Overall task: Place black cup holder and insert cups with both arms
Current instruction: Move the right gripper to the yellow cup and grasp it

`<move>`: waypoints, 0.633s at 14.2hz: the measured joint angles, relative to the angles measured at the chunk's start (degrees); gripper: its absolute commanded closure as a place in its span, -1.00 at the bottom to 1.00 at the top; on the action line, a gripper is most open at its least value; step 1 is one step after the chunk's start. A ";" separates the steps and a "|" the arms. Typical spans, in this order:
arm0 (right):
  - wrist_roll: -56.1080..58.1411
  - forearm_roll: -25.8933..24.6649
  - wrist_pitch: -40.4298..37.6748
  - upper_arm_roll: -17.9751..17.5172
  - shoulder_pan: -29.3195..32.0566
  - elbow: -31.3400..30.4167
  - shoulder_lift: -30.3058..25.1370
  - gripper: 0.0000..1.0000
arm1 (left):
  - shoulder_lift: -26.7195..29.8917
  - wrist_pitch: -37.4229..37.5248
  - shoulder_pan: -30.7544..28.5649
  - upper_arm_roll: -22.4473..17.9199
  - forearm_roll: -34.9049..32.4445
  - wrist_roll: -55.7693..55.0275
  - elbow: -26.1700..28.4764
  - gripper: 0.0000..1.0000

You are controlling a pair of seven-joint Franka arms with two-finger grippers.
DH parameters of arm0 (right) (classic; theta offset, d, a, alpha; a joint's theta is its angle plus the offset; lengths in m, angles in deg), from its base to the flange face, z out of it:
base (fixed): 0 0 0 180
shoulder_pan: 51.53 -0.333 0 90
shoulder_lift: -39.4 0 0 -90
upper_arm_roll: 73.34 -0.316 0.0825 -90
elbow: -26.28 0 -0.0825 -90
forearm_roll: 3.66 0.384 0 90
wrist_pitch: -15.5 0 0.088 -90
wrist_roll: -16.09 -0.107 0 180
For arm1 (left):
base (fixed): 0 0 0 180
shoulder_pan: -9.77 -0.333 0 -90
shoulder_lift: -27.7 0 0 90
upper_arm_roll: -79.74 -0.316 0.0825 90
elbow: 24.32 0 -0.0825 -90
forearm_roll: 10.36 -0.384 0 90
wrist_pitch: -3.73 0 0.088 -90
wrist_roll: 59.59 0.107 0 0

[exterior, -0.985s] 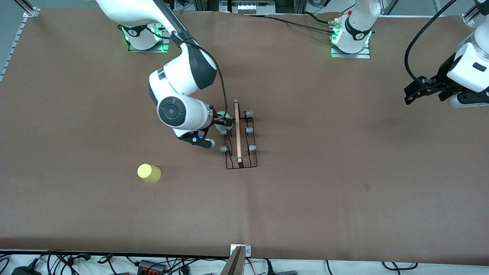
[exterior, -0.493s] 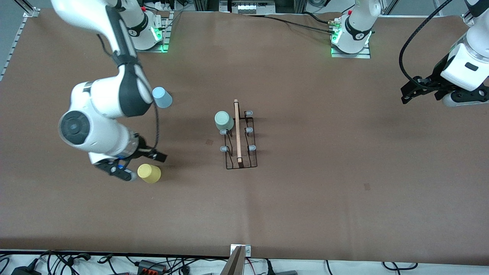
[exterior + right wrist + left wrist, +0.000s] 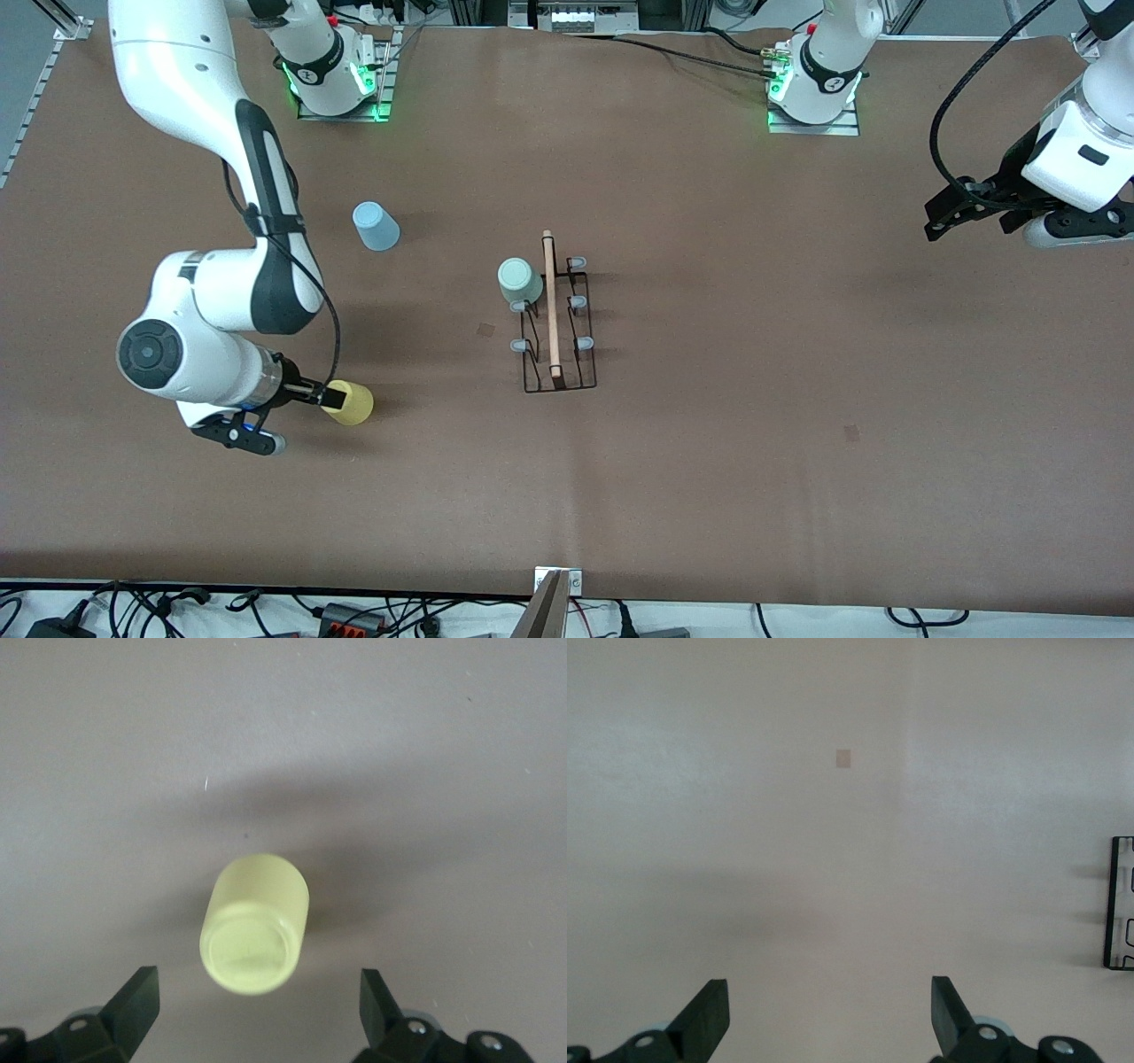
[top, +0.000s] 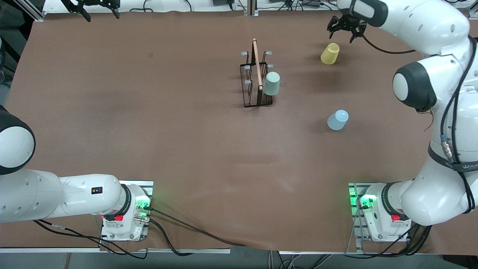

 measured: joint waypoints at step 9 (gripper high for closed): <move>0.65 -0.03 3.57 -0.45 -0.28 0.48 4.03 -1.00 | -0.16 -1.72 0.00 -0.01 0.04 -0.01 0.34 -1.00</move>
